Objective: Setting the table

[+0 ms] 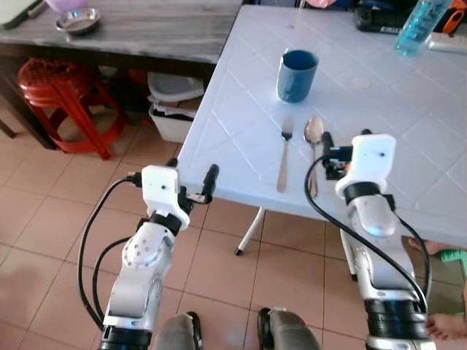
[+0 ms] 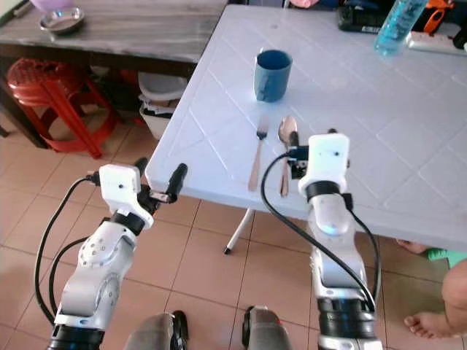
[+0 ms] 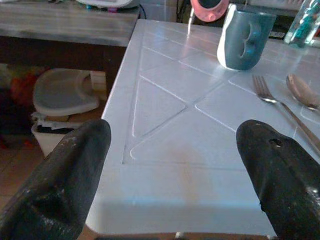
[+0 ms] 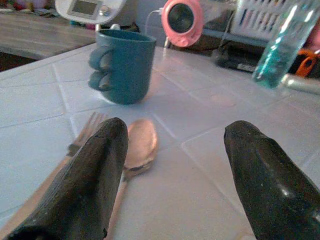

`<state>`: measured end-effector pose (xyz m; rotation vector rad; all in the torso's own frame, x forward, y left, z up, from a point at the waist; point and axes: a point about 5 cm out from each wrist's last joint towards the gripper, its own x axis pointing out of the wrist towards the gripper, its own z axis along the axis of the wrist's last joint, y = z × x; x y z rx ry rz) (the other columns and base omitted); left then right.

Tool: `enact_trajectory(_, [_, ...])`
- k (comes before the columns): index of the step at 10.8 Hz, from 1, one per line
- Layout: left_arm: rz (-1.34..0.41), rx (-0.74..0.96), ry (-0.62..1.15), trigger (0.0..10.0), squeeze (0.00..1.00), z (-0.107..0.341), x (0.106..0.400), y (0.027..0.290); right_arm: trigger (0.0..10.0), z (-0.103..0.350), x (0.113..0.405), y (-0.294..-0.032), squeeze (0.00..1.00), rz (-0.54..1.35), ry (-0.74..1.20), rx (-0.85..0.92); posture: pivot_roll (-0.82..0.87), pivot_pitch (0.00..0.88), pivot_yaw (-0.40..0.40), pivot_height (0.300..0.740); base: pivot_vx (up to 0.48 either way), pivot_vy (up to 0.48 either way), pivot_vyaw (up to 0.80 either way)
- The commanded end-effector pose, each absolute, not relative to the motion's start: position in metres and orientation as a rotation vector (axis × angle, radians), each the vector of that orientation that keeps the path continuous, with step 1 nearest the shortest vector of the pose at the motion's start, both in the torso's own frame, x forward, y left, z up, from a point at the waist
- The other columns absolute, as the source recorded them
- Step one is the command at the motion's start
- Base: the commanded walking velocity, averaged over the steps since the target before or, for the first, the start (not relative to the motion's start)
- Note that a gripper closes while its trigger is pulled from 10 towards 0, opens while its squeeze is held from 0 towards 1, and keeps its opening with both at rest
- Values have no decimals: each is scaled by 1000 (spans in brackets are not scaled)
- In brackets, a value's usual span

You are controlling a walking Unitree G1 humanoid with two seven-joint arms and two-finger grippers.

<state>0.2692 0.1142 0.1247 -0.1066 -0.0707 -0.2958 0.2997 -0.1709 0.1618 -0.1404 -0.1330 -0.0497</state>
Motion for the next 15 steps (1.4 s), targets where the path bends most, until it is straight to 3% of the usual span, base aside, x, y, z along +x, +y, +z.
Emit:
enact_trajectory(1, [-272, -89, -70, 10000, 0, 125, 267, 119, 10000, 163, 304, -167, 1000, -18, -131, -100, -67, 197, 32, 740, 0, 0, 0])
enact_trajectory(2, [-272, -86, -66, 10000, 0, 124, 265, 120, 10000, 166, 310, -163, 1000, -11, -127, -103, -63, 210, 35, 740, 0, 0, 0])
enact_trajectory(3, [-275, -83, -63, 10000, 0, 124, 264, 120, 10000, 171, 319, -155, 647, 10, -119, -64, -58, 221, 36, 740, 0, 0, 0])
enact_trajectory(4, [-277, -82, -61, 10000, 0, 124, 263, 120, 10000, 177, 321, -149, 110, 36, -141, -64, -55, 226, 35, 740, 0, 0, 0])
enact_trajectory(5, [-278, -82, -59, 10000, 0, 125, 263, 119, 10000, 179, 323, -144, 0, 63, -140, -59, -50, 235, 32, 740, 0, 0, 0])
enact_trajectory(9, [-293, -88, -39, 10000, 0, 122, 258, 116, 10000, 176, 327, -116, 0, 175, -77, 7, -56, 254, 30, 740, 0, 0, 0])
enact_trajectory(15, [-309, -86, -21, 10000, 0, 120, 254, 116, 10000, 163, 336, -115, 0, 114, 66, 86, -52, 277, 27, 740, 0, 0, 0])
